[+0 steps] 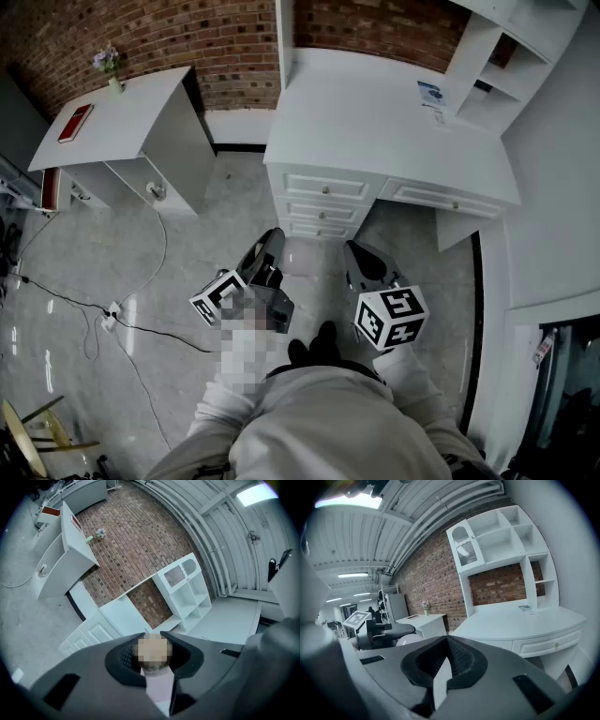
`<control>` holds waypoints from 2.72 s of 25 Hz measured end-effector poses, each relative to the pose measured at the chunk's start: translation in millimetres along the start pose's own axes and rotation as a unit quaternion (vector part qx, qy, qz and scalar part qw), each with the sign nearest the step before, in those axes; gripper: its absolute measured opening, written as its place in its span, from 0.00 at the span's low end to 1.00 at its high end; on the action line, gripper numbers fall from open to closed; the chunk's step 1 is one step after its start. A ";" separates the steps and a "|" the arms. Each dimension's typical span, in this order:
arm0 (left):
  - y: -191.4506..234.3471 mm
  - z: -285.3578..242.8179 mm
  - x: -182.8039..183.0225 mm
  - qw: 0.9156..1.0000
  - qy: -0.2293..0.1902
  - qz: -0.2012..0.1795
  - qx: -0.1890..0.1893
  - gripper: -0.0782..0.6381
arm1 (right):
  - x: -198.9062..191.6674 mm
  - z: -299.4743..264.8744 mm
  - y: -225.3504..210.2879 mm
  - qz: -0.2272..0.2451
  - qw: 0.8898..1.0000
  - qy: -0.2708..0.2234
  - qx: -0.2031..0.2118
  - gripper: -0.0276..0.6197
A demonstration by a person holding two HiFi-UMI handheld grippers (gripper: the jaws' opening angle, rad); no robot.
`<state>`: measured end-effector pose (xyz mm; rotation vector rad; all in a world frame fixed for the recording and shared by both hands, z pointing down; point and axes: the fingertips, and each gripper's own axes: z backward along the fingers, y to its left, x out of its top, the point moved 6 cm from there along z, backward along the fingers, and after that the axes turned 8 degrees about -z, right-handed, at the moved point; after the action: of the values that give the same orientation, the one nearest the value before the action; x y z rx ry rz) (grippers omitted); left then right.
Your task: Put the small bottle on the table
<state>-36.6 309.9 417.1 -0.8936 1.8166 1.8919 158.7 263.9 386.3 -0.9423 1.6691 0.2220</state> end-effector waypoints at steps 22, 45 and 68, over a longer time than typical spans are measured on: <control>-6.4 -53.7 0.6 1.000 -0.011 -0.016 0.016 0.26 | 23.9 -29.8 -38.9 0.006 0.999 -0.004 0.052 0.09; 127.5 -265.2 122.8 0.998 0.049 -0.017 -0.027 0.26 | 106.1 -251.0 -93.9 -0.010 0.999 -0.012 -0.044 0.09; 184.9 -394.9 158.9 0.989 0.123 -0.065 -0.045 0.25 | 138.9 -332.7 -147.8 -0.032 0.990 -0.007 -0.138 0.09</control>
<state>-199.8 -122.2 462.4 -1.2943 1.7688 1.8629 10.7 -94.8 421.9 -1.1963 1.6182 0.4243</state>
